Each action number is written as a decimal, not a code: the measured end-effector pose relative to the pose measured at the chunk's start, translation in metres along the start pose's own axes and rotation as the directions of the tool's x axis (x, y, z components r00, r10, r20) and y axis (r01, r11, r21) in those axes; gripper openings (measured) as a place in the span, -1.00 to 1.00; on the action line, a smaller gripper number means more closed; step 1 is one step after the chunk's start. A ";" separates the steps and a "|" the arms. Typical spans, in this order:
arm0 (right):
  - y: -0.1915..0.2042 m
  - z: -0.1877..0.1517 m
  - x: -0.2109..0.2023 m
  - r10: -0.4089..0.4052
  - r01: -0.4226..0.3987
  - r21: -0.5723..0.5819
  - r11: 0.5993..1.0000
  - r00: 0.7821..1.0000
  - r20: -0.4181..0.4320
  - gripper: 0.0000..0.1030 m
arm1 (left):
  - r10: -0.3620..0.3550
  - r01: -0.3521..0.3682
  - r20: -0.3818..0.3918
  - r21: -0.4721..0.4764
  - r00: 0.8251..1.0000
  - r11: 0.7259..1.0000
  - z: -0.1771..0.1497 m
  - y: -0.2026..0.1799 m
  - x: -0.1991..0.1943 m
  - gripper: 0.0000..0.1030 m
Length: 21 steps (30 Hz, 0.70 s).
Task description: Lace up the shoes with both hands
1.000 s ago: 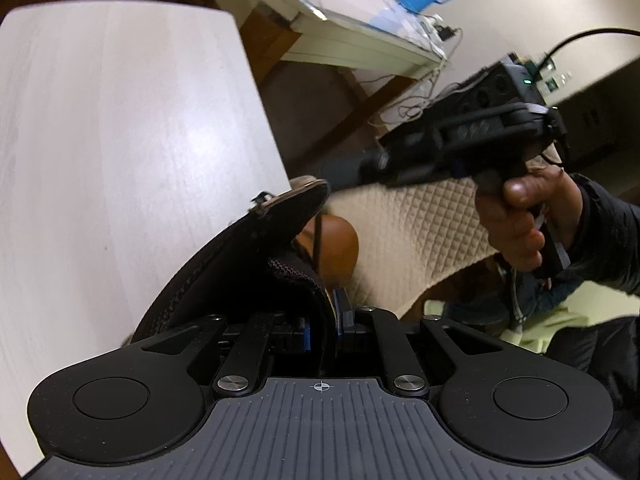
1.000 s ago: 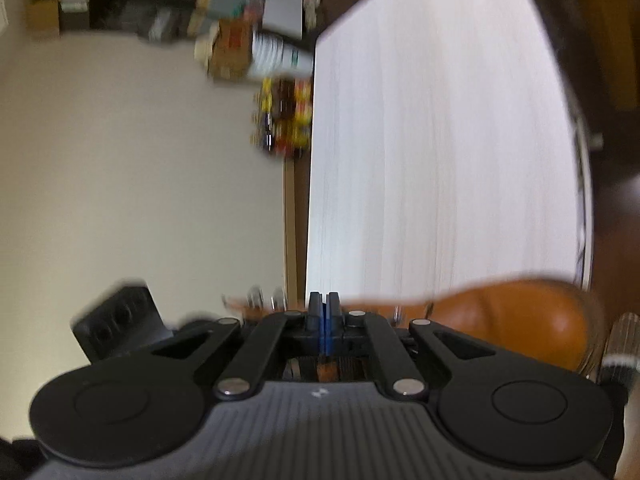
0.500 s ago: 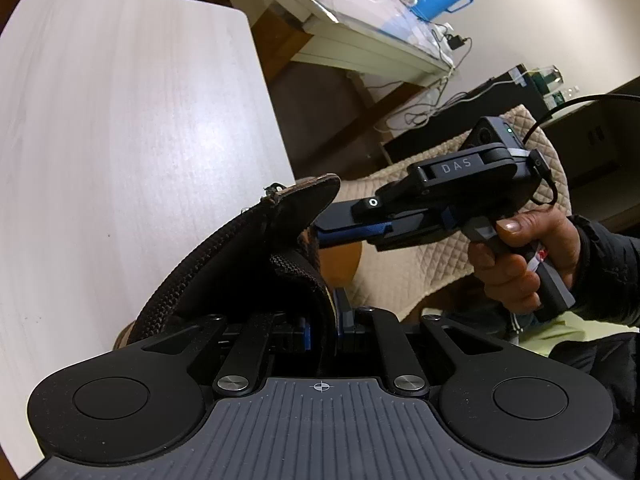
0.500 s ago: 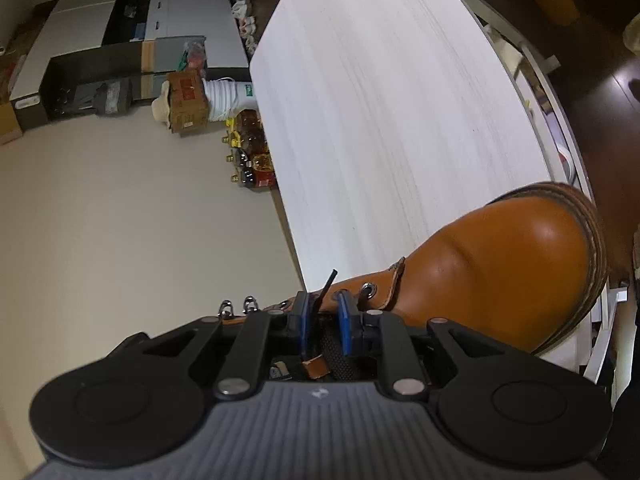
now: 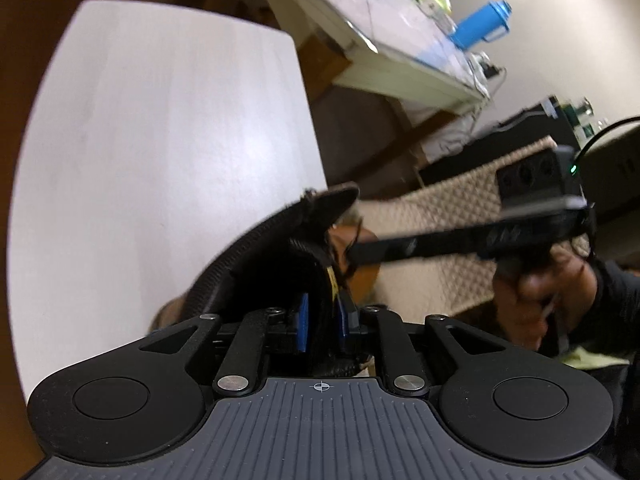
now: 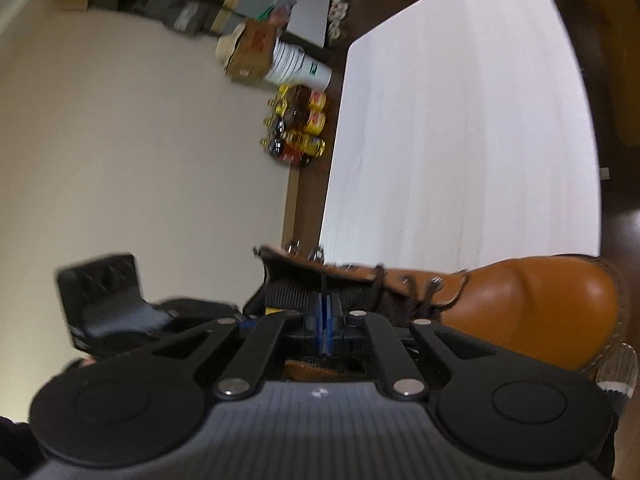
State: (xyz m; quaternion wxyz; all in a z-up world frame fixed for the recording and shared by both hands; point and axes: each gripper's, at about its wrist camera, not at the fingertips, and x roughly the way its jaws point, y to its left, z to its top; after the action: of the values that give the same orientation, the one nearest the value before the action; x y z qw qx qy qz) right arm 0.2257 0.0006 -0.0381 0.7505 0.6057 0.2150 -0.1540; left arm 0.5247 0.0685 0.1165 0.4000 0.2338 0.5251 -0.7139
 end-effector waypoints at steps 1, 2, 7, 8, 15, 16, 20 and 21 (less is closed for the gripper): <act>0.000 0.000 0.005 -0.002 0.003 0.006 1.000 1.000 -0.008 -0.95 | 0.011 -0.011 0.003 0.005 1.000 1.000 0.000 0.000 0.000 -0.74; -0.001 0.000 0.012 -0.002 0.002 0.023 1.000 1.000 -0.018 -0.95 | 0.019 -0.019 0.000 0.009 1.000 1.000 0.000 0.000 0.001 -0.74; -0.023 0.014 0.031 0.052 -0.037 0.212 0.977 0.996 -0.067 -0.95 | 0.014 -0.014 0.001 -0.008 1.000 1.000 -0.002 0.004 0.006 -0.74; -0.031 0.017 0.035 0.073 -0.048 0.269 0.962 0.994 -0.083 -0.95 | 0.015 -0.015 0.002 -0.009 1.000 1.000 -0.002 0.004 0.007 -0.74; -0.054 0.028 0.048 0.121 -0.069 0.366 0.928 0.985 -0.121 -0.95 | 0.012 -0.012 0.003 -0.021 1.000 1.000 -0.005 0.004 0.010 -0.74; -0.053 0.030 0.049 0.112 -0.062 0.344 0.937 0.986 -0.126 -0.95 | 0.014 -0.014 0.006 -0.027 1.000 1.000 -0.005 0.004 0.010 -0.74; -0.049 0.033 0.050 0.091 -0.047 0.298 0.953 0.986 -0.136 -0.95 | 0.022 -0.022 0.010 -0.042 1.000 0.999 -0.007 0.005 0.010 -0.72; -0.048 0.033 0.050 0.087 -0.044 0.288 0.957 0.987 -0.138 -0.95 | 0.027 -0.027 0.006 -0.042 1.000 0.999 -0.008 0.004 0.011 -0.66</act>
State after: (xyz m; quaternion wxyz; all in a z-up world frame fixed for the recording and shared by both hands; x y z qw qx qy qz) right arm 0.2498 -0.0406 -0.0978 0.6422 0.7237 0.2261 -0.1126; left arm 0.5214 0.0717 0.1033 0.4163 0.2300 0.5353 -0.6980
